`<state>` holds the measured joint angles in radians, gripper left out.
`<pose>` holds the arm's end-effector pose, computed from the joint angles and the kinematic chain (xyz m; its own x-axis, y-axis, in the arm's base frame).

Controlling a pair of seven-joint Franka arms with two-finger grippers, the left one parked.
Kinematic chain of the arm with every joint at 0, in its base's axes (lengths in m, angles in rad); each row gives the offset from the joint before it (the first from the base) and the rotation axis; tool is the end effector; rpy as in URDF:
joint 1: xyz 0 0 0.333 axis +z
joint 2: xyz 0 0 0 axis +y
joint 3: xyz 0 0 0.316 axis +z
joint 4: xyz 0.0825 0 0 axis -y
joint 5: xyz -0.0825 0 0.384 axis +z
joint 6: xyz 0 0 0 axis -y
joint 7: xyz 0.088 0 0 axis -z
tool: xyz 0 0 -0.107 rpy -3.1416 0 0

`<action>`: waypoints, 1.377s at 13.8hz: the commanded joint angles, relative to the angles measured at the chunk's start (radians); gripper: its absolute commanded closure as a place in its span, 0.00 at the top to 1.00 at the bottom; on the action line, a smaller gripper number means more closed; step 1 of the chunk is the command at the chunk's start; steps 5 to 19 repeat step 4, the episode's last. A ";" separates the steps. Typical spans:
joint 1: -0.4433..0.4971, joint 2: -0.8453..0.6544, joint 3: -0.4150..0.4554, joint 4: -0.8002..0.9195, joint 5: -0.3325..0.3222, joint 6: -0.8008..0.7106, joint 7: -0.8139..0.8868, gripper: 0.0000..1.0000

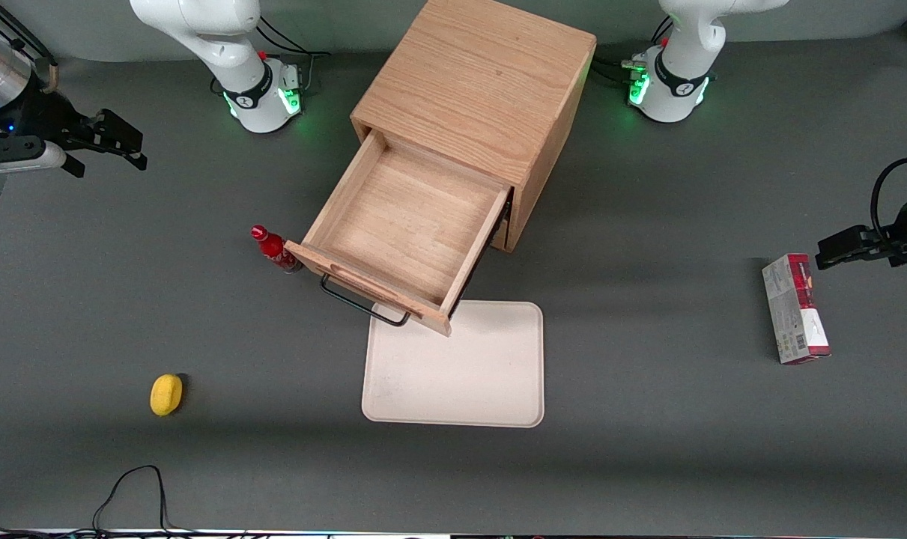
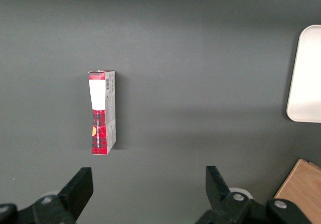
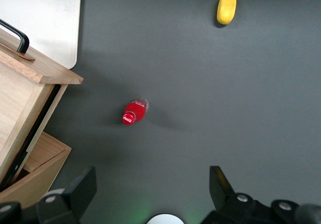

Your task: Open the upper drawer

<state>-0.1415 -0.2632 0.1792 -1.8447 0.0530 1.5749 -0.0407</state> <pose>0.4699 0.0342 0.6281 0.9974 0.0716 -0.0103 0.0715 -0.9974 -0.0070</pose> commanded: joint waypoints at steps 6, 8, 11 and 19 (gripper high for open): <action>-0.001 0.053 0.003 0.051 0.016 0.016 0.033 1.00; -0.001 0.053 0.003 0.051 0.016 0.016 0.033 1.00; -0.001 0.053 0.003 0.051 0.016 0.016 0.033 1.00; -0.001 0.053 0.003 0.051 0.016 0.016 0.033 1.00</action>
